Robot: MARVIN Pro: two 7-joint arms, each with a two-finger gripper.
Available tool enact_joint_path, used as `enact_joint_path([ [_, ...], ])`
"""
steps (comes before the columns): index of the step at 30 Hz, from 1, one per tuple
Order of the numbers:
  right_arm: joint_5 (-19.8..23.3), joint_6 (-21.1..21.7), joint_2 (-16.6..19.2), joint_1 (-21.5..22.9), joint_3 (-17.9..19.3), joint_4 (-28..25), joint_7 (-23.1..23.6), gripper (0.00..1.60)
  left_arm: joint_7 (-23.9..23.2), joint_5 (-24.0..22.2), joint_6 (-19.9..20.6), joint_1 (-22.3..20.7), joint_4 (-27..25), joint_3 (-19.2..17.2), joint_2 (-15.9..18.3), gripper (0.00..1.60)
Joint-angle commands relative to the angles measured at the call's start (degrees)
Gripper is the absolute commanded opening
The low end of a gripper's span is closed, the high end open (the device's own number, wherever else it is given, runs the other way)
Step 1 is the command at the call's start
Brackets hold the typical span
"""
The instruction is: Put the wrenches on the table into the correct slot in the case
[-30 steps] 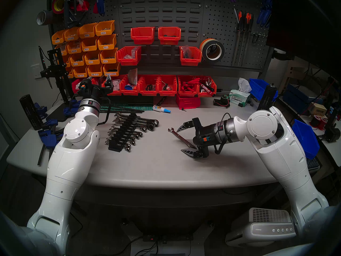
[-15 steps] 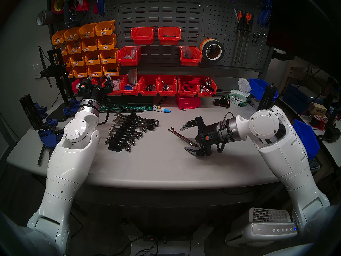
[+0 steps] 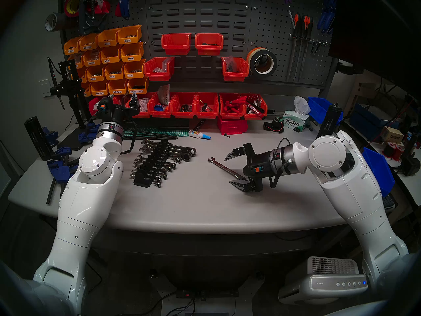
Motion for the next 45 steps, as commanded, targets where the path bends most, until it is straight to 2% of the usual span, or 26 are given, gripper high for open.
enact_joint_path([
  [1, -3.51, 0.96, 3.24, -1.41, 0.98, 2.0, -0.11, 1.6, -0.02, 0.0, -0.62, -1.79, -1.57, -0.44, 0.08, 1.6],
  [45, -6.2, 1.91, 6.08, -3.65, 4.38, 4.35, -4.48, 1.6, -0.02, 0.0, -0.62, -1.79, -1.58, -0.44, 0.07, 1.6],
])
